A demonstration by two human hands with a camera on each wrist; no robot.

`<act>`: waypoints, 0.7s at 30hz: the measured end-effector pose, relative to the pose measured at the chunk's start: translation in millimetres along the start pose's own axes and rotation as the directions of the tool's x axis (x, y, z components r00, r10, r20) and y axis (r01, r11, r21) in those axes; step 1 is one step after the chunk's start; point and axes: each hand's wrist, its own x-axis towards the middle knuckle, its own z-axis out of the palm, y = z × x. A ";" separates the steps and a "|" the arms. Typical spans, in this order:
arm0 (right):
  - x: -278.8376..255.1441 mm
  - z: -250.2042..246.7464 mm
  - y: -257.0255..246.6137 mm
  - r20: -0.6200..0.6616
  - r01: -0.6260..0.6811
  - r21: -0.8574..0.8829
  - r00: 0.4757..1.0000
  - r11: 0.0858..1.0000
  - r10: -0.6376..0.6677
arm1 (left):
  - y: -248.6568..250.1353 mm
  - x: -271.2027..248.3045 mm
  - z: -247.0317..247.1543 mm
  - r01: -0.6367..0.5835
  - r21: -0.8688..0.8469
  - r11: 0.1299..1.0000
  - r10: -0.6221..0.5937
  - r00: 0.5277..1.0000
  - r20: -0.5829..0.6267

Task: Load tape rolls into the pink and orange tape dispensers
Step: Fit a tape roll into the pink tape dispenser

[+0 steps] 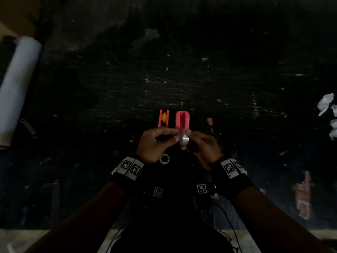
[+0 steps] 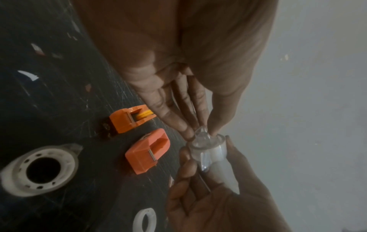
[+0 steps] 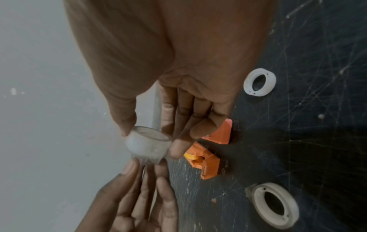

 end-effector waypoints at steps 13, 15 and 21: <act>9.5 -1.9 10.9 -0.103 -0.010 -0.139 0.995 0.990 -0.004 | -8.0 7.4 0.2 -0.028 0.151 0.988 0.026 1.000 0.013; 10.7 -2.1 10.9 -0.137 0.026 -0.172 0.989 0.985 -0.050 | -11.1 7.5 1.8 -0.029 0.155 0.987 0.031 0.999 -0.010; 11.1 -1.1 9.6 -0.194 0.195 -0.373 0.940 0.907 -0.282 | -18.3 9.6 11.2 0.030 0.153 0.988 -0.018 0.997 -0.078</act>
